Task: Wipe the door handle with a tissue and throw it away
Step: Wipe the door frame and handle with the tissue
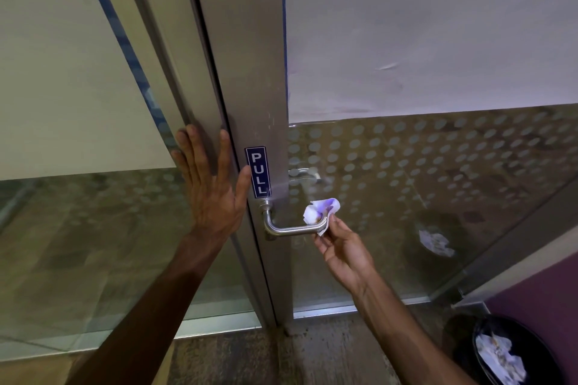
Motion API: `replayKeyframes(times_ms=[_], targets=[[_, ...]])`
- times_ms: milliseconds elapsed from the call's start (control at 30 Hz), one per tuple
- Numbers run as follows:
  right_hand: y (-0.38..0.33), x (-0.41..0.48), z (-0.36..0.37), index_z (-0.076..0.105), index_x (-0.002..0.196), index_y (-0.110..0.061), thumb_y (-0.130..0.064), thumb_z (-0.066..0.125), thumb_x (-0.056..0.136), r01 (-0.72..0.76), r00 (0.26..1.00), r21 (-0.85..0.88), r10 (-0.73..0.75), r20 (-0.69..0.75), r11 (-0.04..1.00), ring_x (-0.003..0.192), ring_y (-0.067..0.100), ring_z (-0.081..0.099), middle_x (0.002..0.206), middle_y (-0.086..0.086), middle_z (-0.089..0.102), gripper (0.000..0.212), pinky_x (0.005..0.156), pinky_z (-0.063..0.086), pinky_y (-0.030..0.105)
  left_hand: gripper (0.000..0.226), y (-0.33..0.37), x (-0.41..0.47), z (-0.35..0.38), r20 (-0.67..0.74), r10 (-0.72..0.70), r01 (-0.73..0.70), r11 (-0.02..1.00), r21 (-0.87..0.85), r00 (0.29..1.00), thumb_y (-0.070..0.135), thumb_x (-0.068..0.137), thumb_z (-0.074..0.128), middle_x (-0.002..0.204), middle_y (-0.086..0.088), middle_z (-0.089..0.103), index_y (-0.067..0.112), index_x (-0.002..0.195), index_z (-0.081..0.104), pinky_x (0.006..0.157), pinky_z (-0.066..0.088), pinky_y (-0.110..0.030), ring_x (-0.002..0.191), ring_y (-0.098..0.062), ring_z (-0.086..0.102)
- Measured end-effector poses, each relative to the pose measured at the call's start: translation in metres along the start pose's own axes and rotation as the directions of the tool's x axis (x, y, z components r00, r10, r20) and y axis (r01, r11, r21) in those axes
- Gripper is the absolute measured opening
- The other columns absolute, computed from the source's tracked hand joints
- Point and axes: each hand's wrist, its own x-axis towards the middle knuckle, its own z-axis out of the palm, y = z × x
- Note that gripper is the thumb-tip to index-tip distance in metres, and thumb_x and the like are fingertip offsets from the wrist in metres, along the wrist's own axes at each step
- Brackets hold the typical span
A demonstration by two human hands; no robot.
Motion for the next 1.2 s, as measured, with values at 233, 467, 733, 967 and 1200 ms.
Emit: replayKeyframes(times_ms=[233, 467, 733, 967, 1200], targets=[[0.017, -0.009, -0.002, 0.067, 0.115, 0.006, -0.008, 0.067, 0.085, 0.090, 0.996, 0.057, -0.088, -0.031, 0.994, 0.097, 0.021, 0.069, 0.112, 0.016, 0.072, 0.033, 0.092, 0.058, 0.030, 0.076, 0.000, 0.000, 0.000, 0.014, -0.009, 0.009, 1.000, 0.005, 1.000, 0.048, 0.108, 0.038, 0.164, 0.004, -0.039, 0.032, 0.162, -0.012, 0.127, -0.011, -0.054, 0.154, -0.025, -0.029], [0.026, -0.014, 0.001, 0.072, 0.082, 0.002, -0.003, 0.075, 0.087, 0.301, 0.887, -0.322, -0.388, -0.250, 0.898, 0.064, 0.020, 0.066, 0.071, 0.009, 0.074, 0.007, 0.063, 0.060, 0.028, 0.076, 0.000, 0.000, 0.000, 0.028, -0.018, 0.018, 1.000, 0.012, 0.999, 0.048, 0.109, 0.038, 0.164, 0.002, -0.039, 0.029, 0.162, -0.011, 0.127, -0.011, -0.056, 0.154, -0.026, -0.030], [0.029, -0.028, -0.005, 0.076, 0.087, -0.012, -0.013, 0.076, 0.090, 0.418, 0.452, -0.881, -0.790, 0.415, -0.224, 0.062, 0.013, 0.057, 0.069, -0.004, 0.063, 0.003, 0.060, 0.044, 0.022, 0.080, -0.002, 0.000, 0.000, 0.003, 0.004, -0.004, 1.000, 0.005, 1.000, 0.048, 0.108, 0.040, 0.164, 0.002, -0.040, 0.033, 0.160, -0.019, 0.127, -0.010, -0.057, 0.154, -0.026, -0.029], [-0.003, -0.019, -0.002, 0.073, 0.087, -0.006, -0.008, 0.077, 0.089, 0.431, 0.430, -0.717, -0.573, 0.697, -0.549, 0.069, 0.008, 0.038, 0.075, 0.001, 0.050, 0.005, 0.065, 0.028, 0.017, 0.075, -0.001, 0.000, 0.000, -0.006, 0.012, -0.012, 1.000, -0.002, 1.000, 0.050, 0.109, 0.033, 0.163, 0.002, -0.040, 0.031, 0.160, -0.018, 0.126, -0.011, -0.056, 0.154, -0.025, -0.030], [-0.038, -0.007, 0.014, 0.075, 0.087, -0.009, -0.007, 0.072, 0.091, 0.418, 0.643, -0.810, -0.495, 0.584, -0.412, 0.068, 0.010, 0.044, 0.074, -0.003, 0.051, 0.005, 0.062, 0.033, 0.024, 0.073, 0.000, 0.000, -0.001, 0.007, 0.008, -0.008, 1.000, -0.013, 1.000, 0.050, 0.109, 0.032, 0.163, 0.003, -0.040, 0.031, 0.161, -0.016, 0.126, -0.011, -0.056, 0.154, -0.024, -0.031]])
